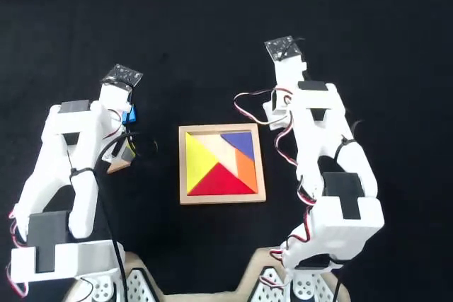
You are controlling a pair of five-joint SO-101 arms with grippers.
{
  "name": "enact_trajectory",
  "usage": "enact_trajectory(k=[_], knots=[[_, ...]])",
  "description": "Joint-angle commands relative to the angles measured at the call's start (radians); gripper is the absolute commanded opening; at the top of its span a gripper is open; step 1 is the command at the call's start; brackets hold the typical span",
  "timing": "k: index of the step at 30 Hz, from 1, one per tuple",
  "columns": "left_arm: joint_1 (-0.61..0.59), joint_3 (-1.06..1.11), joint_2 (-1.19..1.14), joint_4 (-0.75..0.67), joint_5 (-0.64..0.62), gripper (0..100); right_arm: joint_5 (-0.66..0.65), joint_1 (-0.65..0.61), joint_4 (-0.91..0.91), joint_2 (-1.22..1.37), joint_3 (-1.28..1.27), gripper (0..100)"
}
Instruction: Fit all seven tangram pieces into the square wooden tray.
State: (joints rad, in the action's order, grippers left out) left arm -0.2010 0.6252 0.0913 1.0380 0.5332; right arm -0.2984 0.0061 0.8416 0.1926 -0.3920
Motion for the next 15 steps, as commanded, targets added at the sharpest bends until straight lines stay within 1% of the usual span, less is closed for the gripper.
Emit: enact_trajectory(k=[1, 5, 10, 15], knots=[[0.005, -0.016, 0.002, 0.011, 0.04, 21, -0.002, 0.012, -0.014, -0.004, 0.001, 1.2], [0.013, -0.016, -0.026, 0.009, 0.077, 21, -0.002, 0.012, -0.014, 0.012, 0.002, 1.2], [0.01, -0.081, -0.149, 0.011, 0.074, 25, -0.002, 0.012, -0.014, 0.018, 0.005, 1.2], [0.015, -0.122, -0.192, 0.018, 0.049, 24, -0.002, 0.012, -0.014, 0.019, 0.005, 1.2]])
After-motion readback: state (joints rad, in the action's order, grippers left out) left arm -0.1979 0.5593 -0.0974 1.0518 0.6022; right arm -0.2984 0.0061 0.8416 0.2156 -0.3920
